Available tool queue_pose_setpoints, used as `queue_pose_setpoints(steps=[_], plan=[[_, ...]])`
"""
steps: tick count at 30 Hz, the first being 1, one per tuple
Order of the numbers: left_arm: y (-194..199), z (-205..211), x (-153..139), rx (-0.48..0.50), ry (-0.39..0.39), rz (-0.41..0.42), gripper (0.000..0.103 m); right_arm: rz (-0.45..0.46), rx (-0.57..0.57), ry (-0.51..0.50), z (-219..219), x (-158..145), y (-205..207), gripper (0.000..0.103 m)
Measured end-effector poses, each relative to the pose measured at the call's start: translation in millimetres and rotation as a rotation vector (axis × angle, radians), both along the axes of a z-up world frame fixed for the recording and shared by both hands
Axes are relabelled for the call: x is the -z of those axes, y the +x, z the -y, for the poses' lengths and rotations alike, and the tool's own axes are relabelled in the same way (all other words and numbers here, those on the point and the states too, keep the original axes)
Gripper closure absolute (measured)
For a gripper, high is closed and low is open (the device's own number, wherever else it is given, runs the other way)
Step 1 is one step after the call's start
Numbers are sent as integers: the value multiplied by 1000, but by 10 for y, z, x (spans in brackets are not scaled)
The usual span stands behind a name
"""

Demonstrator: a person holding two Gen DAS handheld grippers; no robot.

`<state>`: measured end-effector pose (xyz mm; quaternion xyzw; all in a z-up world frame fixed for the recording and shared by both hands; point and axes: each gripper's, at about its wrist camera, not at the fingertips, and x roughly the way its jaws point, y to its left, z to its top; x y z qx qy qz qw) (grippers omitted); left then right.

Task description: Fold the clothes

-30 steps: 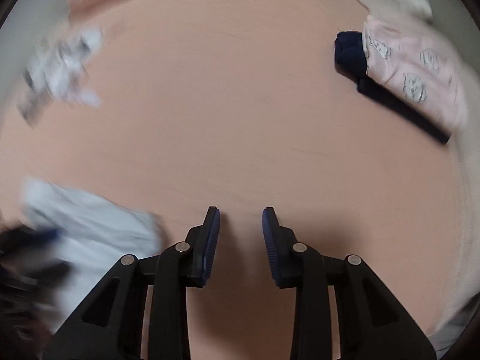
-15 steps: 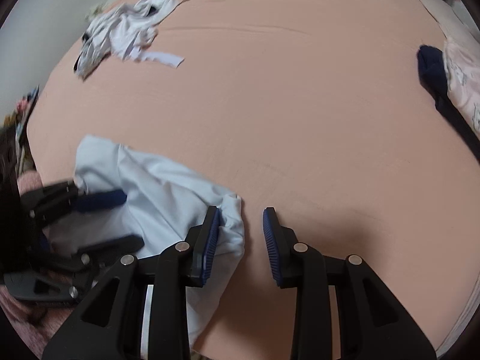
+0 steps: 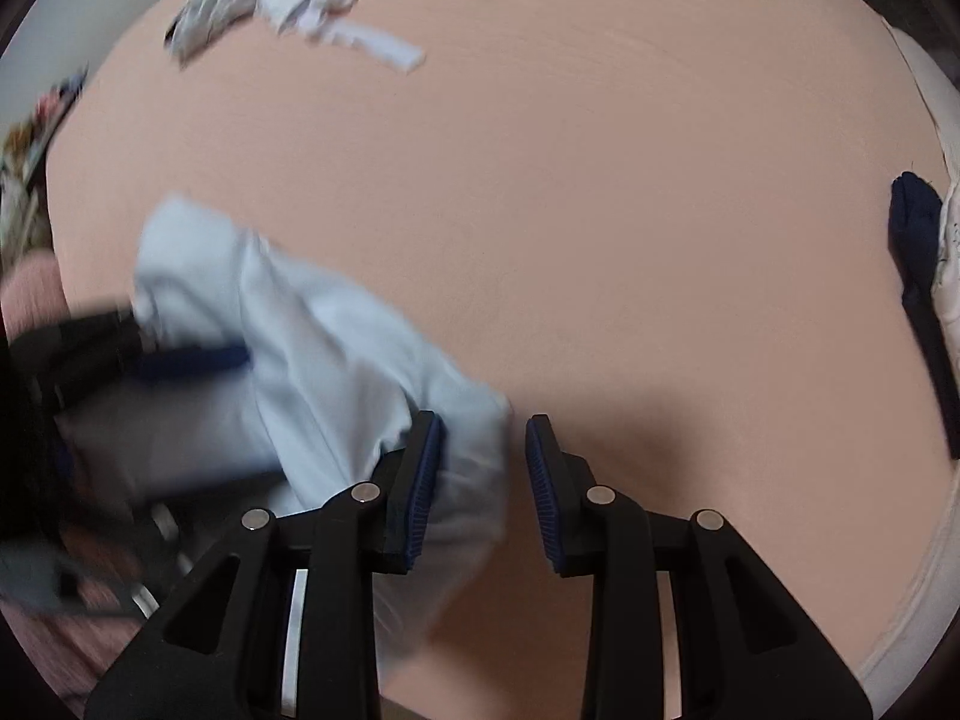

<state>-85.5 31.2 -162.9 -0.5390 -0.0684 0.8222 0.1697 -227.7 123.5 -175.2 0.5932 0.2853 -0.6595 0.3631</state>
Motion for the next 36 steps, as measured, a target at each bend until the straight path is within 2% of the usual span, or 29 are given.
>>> queue_pose_setpoints(steps=[2, 4, 8, 9, 10, 13, 14, 17, 19, 22, 25, 27, 31, 34, 36], plan=[[10, -5, 10, -4, 1, -2, 50, -22, 14, 9, -36, -7, -5, 68], [24, 16, 26, -15, 17, -5, 49, -83, 42, 17, -76, -34, -13, 66], [33, 11, 39, -18, 9, -8, 49, -196, 165, 8, -232, -108, -64, 66], [34, 11, 41, -19, 10, -9, 49, -276, 205, 58, -299, -115, -87, 77], [35, 15, 41, -20, 15, -11, 49, -278, 259, 51, -433, -138, -154, 82], [47, 29, 25, -22, 32, -26, 50, -183, 438, -50, -900, -227, -404, 81], [55, 49, -4, -29, 46, -32, 50, -167, 454, -94, -982, -285, -415, 81], [65, 200, -103, -81, 98, -66, 50, -90, 380, -225, -921, -405, -229, 76], [50, 324, -107, -114, 61, -61, 50, -44, 319, -275, -608, -341, -35, 76], [42, 484, -49, -154, 6, -50, 50, -33, 233, -249, -475, -144, 169, 75], [46, 642, -27, -205, -4, -49, 50, -78, 318, -252, -444, -10, 75, 72], [46, 728, 3, -247, -47, -52, 50, -126, 428, -267, -471, -26, -23, 70], [49, 920, 98, -330, -44, -41, 51, -134, 500, -317, -561, -144, -36, 69], [29, 1032, 212, -364, -66, -7, 48, -67, 434, -354, -494, -177, 33, 68], [36, 1110, 221, -382, -45, -6, 47, -104, 394, -280, -389, -40, 142, 69]])
